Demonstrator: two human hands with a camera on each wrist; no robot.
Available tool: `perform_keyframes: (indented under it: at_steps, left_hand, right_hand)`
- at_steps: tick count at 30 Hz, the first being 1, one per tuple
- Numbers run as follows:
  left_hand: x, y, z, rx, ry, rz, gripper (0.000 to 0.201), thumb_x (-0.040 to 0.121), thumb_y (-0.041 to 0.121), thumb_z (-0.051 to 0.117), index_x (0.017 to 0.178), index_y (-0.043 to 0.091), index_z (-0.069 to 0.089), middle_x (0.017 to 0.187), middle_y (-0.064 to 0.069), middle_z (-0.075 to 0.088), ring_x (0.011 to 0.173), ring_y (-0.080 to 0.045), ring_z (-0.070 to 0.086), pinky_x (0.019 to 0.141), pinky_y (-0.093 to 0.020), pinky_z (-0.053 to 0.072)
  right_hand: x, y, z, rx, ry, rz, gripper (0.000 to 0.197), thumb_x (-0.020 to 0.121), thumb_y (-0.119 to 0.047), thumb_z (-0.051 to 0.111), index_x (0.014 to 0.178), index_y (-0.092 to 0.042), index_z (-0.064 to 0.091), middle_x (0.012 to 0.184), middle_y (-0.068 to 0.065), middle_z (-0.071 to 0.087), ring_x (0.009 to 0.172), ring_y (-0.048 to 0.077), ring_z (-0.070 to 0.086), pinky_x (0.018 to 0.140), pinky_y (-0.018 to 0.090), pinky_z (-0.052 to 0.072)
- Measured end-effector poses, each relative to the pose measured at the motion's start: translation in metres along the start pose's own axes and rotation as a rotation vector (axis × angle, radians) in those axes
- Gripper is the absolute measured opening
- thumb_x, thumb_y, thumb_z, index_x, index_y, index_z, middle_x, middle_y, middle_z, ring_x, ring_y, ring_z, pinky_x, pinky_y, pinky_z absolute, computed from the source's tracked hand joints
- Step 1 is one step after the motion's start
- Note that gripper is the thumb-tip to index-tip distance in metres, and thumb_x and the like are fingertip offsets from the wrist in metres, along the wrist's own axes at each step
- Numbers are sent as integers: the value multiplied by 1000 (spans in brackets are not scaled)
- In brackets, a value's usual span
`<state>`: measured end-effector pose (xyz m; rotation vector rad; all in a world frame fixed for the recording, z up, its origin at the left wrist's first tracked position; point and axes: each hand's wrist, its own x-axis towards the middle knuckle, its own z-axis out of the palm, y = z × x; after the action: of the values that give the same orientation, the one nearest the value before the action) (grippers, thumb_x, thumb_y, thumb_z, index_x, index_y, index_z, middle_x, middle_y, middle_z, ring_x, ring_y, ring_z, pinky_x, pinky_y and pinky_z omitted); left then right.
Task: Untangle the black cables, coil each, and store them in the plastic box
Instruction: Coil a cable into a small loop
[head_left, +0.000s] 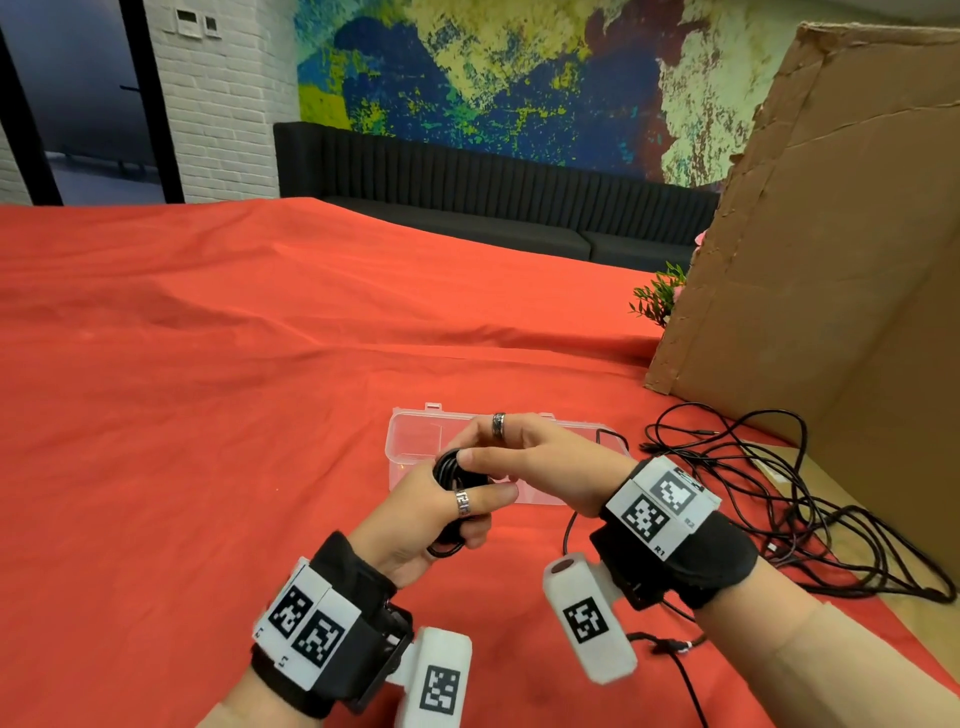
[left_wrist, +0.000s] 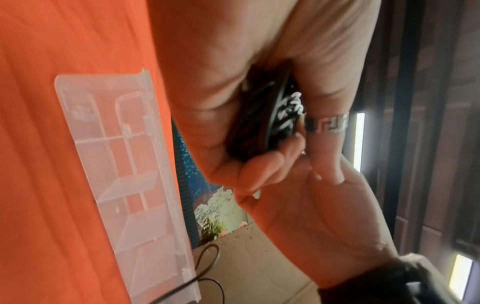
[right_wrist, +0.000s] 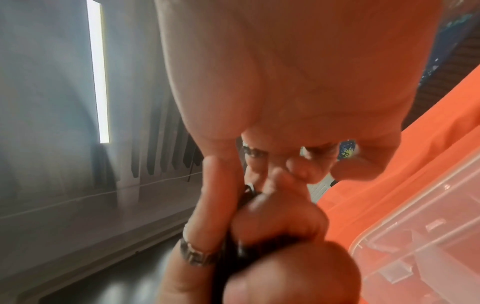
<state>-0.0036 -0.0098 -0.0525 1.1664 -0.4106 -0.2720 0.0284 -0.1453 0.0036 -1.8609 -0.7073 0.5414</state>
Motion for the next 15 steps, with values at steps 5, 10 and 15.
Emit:
perform_keyframes:
  at_steps: [5, 10, 15]
  left_hand:
    - [1, -2, -1, 119, 48, -51, 38, 76, 4, 65, 103, 30, 61, 55, 1, 36, 35, -9, 26, 39, -20, 28]
    - [-2, 0, -2, 259, 108, -105, 36, 82, -15, 45, 102, 12, 56, 55, 3, 51, 32, -6, 21, 37, -15, 21]
    - [-1, -1, -5, 276, 133, -118, 58, 80, -16, 38, 110, 29, 59, 64, -5, 51, 35, -6, 18, 40, -13, 17]
  right_hand:
    - [4, 1, -1, -108, -15, 6, 15, 92, -6, 53, 86, -18, 60, 84, -7, 65, 77, 0, 59, 78, 15, 47]
    - [2, -3, -4, -220, -9, -19, 14, 90, -14, 61, 100, -11, 69, 60, -16, 62, 48, 3, 46, 52, 10, 36]
    - [5, 7, 2, -185, 69, -13, 10, 87, -14, 65, 95, -11, 69, 61, -7, 62, 46, 6, 49, 45, 13, 33]
